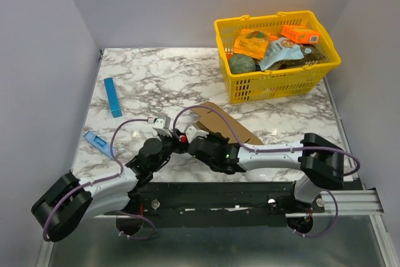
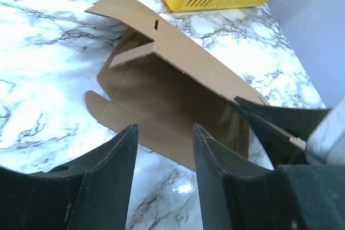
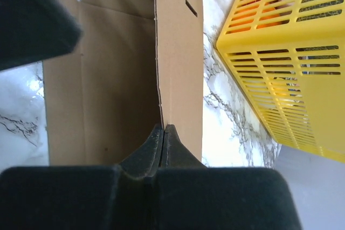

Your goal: Fold the paper box

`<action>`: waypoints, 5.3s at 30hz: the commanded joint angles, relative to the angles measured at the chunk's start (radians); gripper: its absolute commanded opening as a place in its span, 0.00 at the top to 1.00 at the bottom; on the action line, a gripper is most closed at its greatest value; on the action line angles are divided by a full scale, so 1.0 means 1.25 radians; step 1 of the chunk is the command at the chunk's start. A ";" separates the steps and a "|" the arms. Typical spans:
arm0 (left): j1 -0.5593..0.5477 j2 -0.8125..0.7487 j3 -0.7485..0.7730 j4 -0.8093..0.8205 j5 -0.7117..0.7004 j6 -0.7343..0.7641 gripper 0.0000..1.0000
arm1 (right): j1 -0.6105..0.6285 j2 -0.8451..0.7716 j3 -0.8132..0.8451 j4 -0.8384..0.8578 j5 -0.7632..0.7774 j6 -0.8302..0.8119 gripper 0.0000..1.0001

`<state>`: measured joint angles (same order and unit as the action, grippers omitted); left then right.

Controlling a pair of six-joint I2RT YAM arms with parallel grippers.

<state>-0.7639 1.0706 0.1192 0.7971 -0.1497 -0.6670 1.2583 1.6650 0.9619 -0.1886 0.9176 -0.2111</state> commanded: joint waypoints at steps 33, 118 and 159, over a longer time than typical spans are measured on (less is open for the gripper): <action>0.199 -0.162 0.258 -0.408 0.180 0.096 0.21 | -0.327 -0.202 0.177 -0.272 -0.587 0.049 0.99; 0.371 0.536 0.647 -0.115 0.504 -0.076 0.14 | -0.208 -0.039 -0.004 0.195 -0.079 -0.301 0.99; 0.249 0.469 0.480 -0.004 0.487 -0.095 0.41 | -0.207 -0.054 -0.053 0.244 -0.079 -0.334 0.99</action>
<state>-0.4366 1.6882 0.7444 0.7582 0.4561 -0.8005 0.9936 1.6131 0.9329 0.0681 0.8337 -0.6102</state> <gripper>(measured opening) 0.589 0.014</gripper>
